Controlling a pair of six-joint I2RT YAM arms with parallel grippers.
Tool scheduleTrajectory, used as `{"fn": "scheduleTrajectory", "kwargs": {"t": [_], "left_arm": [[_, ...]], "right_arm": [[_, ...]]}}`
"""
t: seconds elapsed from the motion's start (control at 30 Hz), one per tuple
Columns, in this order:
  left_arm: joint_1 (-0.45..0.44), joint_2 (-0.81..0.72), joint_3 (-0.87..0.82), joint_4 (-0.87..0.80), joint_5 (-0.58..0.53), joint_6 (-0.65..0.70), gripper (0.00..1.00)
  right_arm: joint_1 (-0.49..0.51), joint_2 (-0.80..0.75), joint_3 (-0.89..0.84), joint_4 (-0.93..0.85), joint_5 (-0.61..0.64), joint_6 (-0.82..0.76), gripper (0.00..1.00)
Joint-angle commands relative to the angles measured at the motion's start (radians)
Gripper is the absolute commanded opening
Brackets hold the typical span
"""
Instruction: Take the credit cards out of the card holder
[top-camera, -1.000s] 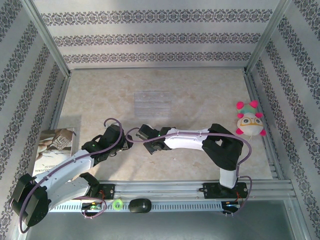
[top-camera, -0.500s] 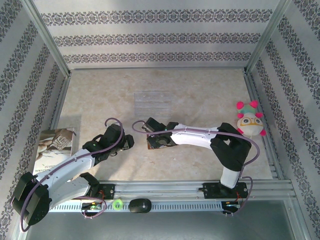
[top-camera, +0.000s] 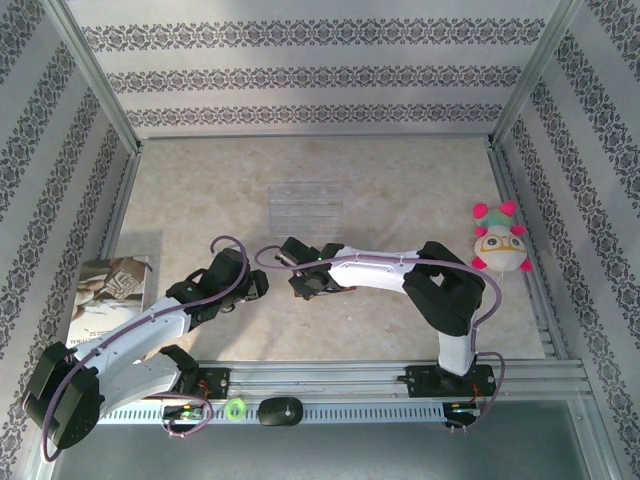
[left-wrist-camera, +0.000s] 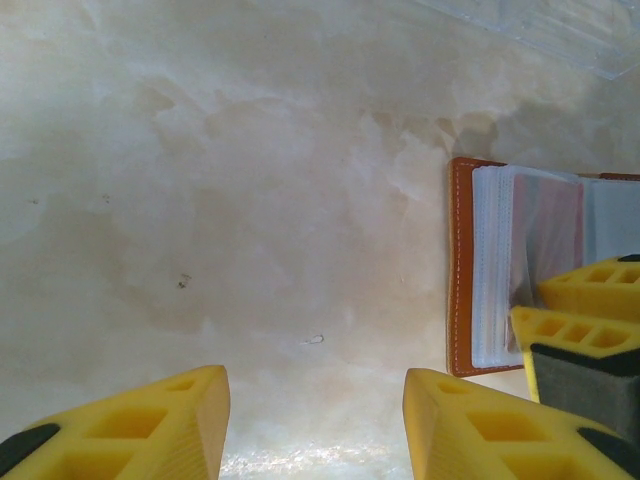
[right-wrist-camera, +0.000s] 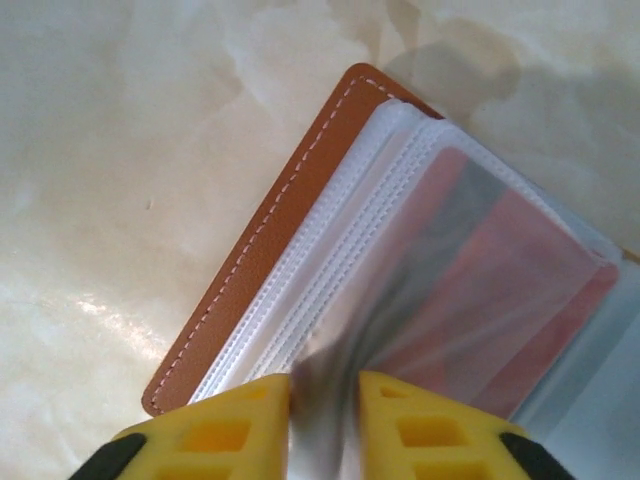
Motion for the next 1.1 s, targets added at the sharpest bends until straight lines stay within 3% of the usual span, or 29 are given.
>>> {"fn": "scheduleTrajectory", "kwargs": {"t": [0.0,0.1,0.33,0.57,0.7,0.87,1.07], "left_arm": [[0.017,0.007,-0.013,0.052,0.026,0.006,0.49],[0.017,0.025,-0.012,0.067,0.041,0.010,0.49],[0.017,0.069,-0.004,0.131,0.094,0.013,0.46],[0.006,0.128,-0.013,0.263,0.181,0.001,0.45],[-0.030,0.203,0.020,0.302,0.176,0.006,0.39],[-0.077,0.317,0.078,0.335,0.156,0.009,0.30],[-0.097,0.434,0.129,0.381,0.152,0.000,0.27]], "right_arm": [[-0.009,0.018,-0.057,-0.012,0.021,0.007,0.12],[-0.021,-0.030,-0.072,0.034,-0.008,0.005,0.00],[-0.060,-0.116,-0.110,0.144,-0.121,0.022,0.00],[-0.127,-0.198,-0.223,0.314,-0.320,0.103,0.00],[-0.157,-0.223,-0.272,0.403,-0.410,0.161,0.00],[-0.179,-0.243,-0.315,0.454,-0.448,0.198,0.00],[-0.185,-0.267,-0.362,0.495,-0.456,0.218,0.00]]}}
